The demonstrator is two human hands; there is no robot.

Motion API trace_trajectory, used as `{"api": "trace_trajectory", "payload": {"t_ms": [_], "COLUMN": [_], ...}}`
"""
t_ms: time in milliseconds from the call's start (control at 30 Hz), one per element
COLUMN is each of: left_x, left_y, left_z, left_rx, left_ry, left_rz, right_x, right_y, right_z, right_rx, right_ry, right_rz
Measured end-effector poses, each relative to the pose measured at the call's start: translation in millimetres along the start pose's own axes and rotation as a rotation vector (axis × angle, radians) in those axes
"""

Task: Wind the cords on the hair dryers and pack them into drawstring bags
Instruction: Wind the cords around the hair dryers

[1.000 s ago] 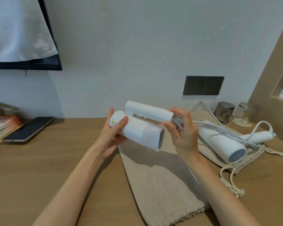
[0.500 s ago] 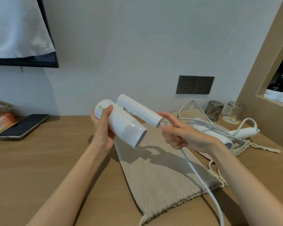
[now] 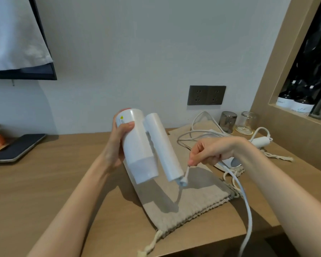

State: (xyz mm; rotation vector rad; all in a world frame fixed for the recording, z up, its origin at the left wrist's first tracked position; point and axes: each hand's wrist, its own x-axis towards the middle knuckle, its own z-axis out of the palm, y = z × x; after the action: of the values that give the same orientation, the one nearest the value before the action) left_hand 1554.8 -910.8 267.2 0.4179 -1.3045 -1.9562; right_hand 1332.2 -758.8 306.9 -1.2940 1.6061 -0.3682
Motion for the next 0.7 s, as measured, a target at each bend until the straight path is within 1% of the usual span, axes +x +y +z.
{"api": "trace_trajectory", "payload": {"t_ms": [100,167,233,367,500,567,633,700], "left_x": [-3,-4,-6,-5,-5,-8,-10,-11], "left_y": [-4,-5,-5,-6,-8,-8,-6,-5], "left_z": [8,11,13,16,18,19,22,25], "left_rx": [0.068,0.132,0.174,0.309,0.331,0.365,0.443,0.5], "left_ry": [-0.085,-0.167,-0.229,-0.316,-0.366,-0.39,-0.384,-0.321], "left_rz": [0.012,0.031,0.008,0.001,-0.046,-0.029,0.027,0.116], "right_x": [1,3,3,-2,-7,-12,-18,-23], "right_y": [-11,-17,-24,-40,-58,-72,-85,-94], "right_z": [4,6,6,3,-1,-3,-3,0], "right_rx": [-0.075,-0.09,-0.082,-0.075,-0.005,-0.01,-0.133,-0.301], "right_ry": [0.021,0.045,0.07,0.137,0.231,0.281,0.336,0.438], "right_rz": [0.067,0.097,0.107,0.097,0.022,0.001,0.012,0.016]}}
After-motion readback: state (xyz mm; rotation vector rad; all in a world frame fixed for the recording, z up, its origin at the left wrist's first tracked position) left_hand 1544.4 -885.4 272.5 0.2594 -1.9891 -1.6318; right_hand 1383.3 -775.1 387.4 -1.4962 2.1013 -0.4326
